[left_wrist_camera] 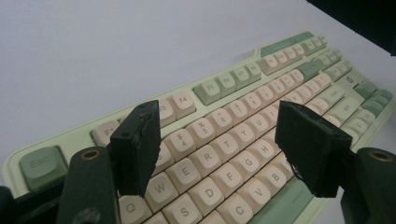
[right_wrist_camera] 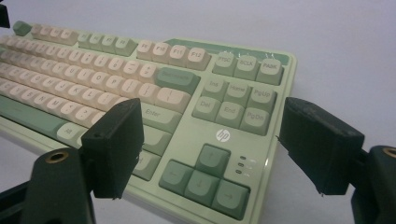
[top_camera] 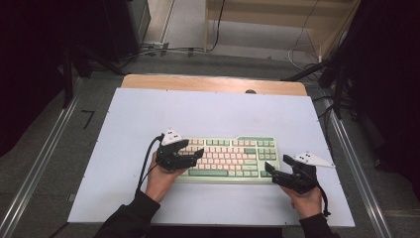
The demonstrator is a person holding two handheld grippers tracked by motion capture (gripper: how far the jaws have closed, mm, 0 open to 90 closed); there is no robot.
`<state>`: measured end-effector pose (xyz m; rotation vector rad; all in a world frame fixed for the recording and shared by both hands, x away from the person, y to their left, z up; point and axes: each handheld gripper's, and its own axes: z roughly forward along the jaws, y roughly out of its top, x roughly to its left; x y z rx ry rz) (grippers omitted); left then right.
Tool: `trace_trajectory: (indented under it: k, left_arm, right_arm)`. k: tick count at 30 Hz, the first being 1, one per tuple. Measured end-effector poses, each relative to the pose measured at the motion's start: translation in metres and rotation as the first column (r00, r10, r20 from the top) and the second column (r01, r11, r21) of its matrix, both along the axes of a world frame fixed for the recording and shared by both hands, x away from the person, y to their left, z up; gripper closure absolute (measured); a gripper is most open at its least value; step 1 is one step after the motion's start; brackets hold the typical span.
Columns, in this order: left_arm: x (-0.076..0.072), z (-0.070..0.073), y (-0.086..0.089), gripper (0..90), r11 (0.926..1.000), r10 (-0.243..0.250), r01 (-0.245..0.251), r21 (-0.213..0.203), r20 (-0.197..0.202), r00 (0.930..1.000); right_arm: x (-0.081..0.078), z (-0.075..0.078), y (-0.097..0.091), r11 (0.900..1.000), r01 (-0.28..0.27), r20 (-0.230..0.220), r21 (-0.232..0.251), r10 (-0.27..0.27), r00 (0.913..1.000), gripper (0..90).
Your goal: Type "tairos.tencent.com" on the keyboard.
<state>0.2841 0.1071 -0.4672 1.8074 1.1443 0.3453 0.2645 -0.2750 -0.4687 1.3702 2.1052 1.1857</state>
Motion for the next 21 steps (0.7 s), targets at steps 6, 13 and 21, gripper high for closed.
trace_trajectory:
  k: [6, 13, 21]
  left_arm:
    - [-0.007, 0.001, 0.013, 55.2, 0.9996, 0.030, -0.030, -0.004, 0.024, 0.9993]
    - [-0.010, -0.002, 0.020, 90.0, 0.9999, -0.008, 0.008, -0.007, -0.008, 0.9999]
    - [-0.011, -0.011, 0.023, 90.0, 0.9985, 0.013, -0.010, 0.053, -0.056, 0.9983]
  right_arm:
    - [0.005, 0.000, 0.007, 0.9997, -0.023, 0.000, -0.001, 0.023, 0.9997, 20.3]
    - [0.009, 0.000, 0.014, 0.9989, -0.047, -0.004, -0.003, 0.047, 0.9989, 20.3]
    - [0.011, 0.000, 0.017, 0.9983, -0.059, -0.001, 0.000, 0.059, 0.9982, 20.3]
